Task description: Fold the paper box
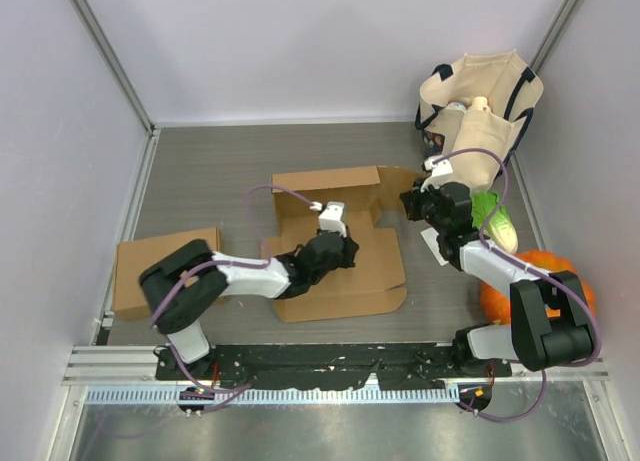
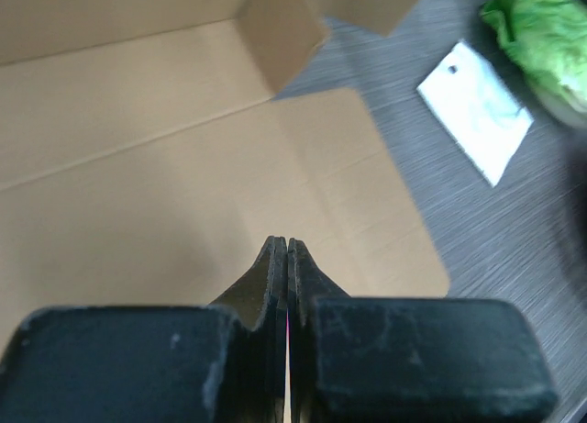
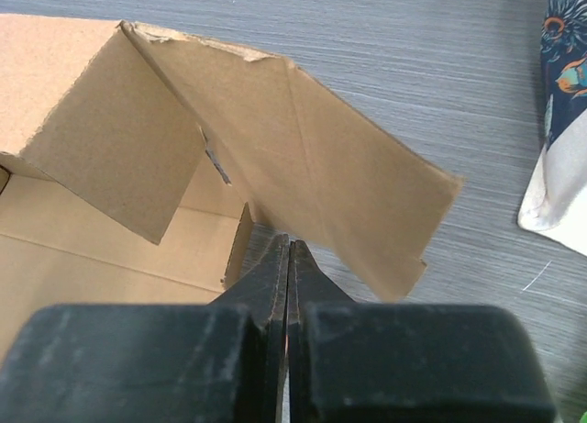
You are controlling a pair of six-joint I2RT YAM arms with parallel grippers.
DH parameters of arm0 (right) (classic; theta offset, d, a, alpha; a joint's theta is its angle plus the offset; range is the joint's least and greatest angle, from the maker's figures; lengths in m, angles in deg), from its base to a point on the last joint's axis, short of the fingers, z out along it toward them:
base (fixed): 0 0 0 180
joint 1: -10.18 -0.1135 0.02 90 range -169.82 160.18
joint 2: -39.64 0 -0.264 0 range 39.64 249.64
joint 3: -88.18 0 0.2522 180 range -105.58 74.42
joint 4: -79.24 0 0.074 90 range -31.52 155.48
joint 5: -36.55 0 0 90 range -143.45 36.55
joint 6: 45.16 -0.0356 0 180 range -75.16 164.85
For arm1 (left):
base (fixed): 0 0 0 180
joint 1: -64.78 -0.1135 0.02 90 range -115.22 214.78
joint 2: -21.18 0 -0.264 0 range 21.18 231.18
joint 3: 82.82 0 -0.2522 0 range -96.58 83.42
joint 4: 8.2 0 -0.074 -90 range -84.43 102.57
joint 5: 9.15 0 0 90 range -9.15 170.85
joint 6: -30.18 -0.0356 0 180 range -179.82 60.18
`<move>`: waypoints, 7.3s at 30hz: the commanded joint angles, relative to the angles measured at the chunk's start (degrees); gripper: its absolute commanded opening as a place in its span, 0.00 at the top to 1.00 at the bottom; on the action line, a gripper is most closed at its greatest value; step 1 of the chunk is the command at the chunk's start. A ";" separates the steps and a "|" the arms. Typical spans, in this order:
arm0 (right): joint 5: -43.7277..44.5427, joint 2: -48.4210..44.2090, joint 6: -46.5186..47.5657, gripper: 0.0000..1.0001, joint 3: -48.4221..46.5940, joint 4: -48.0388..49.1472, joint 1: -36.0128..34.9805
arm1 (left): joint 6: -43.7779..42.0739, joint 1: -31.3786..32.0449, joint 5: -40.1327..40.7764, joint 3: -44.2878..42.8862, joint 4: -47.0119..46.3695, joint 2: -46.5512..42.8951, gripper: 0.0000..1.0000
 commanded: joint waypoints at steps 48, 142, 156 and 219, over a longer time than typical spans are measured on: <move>19.21 -5.74 -12.31 0.85 -4.73 -15.84 -10.96 | 10.48 0.34 0.78 -10.40 -8.24 22.08 1.00; 32.96 25.29 20.55 0.99 -6.40 29.59 -23.36 | -5.79 2.36 7.62 12.26 -9.58 -15.42 0.66; 26.99 26.34 14.31 0.96 -7.11 27.13 -23.28 | -1.30 -2.11 39.19 11.40 21.10 -31.89 0.28; 26.27 18.12 3.17 0.36 -16.94 -2.17 -20.37 | -9.87 -12.67 22.61 1.39 15.28 -18.67 0.36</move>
